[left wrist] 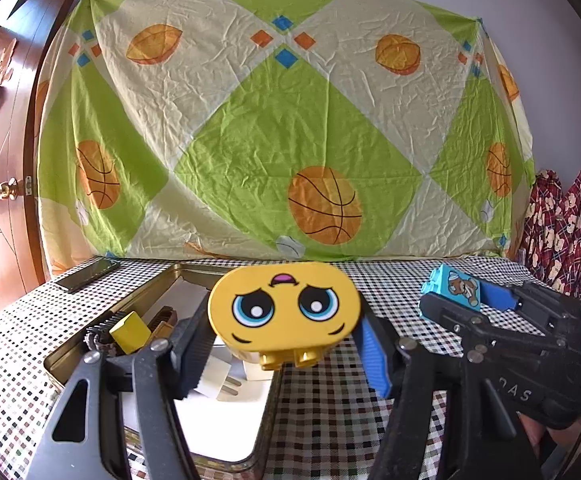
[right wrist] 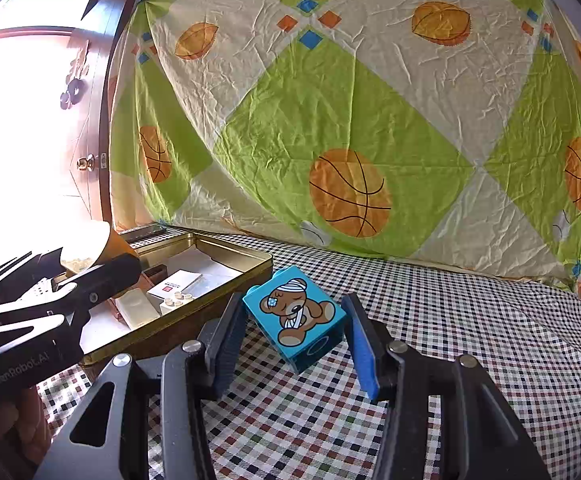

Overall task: Organize rigid objects
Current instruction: 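Carry the yellow face brick with the left tool while the right tool carries the blue brick toward the tin, then lower the yellow face brick and blue bear brick into the gold tin and open both tools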

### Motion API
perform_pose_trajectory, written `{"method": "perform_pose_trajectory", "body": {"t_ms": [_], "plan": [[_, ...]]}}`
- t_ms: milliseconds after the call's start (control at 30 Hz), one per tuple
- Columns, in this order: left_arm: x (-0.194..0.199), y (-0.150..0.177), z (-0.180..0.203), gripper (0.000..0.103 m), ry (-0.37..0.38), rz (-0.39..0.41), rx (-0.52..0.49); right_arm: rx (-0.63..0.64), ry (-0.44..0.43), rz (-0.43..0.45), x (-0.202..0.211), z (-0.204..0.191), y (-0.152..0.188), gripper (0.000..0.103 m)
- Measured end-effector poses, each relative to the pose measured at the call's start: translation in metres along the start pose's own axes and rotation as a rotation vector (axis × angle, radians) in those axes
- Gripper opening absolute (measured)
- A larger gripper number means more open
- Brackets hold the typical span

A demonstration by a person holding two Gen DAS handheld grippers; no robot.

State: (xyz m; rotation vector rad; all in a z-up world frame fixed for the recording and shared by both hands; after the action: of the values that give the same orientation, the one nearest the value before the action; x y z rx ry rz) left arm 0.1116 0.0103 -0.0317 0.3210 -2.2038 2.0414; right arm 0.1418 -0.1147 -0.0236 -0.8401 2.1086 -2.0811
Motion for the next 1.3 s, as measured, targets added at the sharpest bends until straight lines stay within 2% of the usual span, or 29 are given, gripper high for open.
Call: {"method": "perform_pose_trajectory", "body": {"t_ms": [467,833,1300], "plan": [[-0.002,0.006,-0.037,0.064,-0.025,-0.015,0.057,0.017,0.0,-0.007,-0.008,-0.021,0.001,0.051],[-0.006,0.008,-0.062,0.064,-0.053,-0.027,0.079,0.056,-0.031,-0.029,-0.021,-0.05,0.003,0.051],[-0.02,0.015,-0.094,0.064,-0.088,-0.088,0.068,0.105,-0.068,-0.067,-0.047,-0.087,0.001,0.051]]}}
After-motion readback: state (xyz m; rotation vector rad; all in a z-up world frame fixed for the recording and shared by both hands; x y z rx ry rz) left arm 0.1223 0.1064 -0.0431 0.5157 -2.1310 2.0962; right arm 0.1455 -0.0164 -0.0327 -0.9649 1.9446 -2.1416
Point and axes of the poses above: each gripper's, at about its wrist camera, not at the fingertips, and x roughly against the way its jaws point, z to its right, y to its underside, the point moved 10 cm from there along -x, roughly the way its jaws point, and after that the axes turned 8 degrees about -x, right-handed, at the moved point
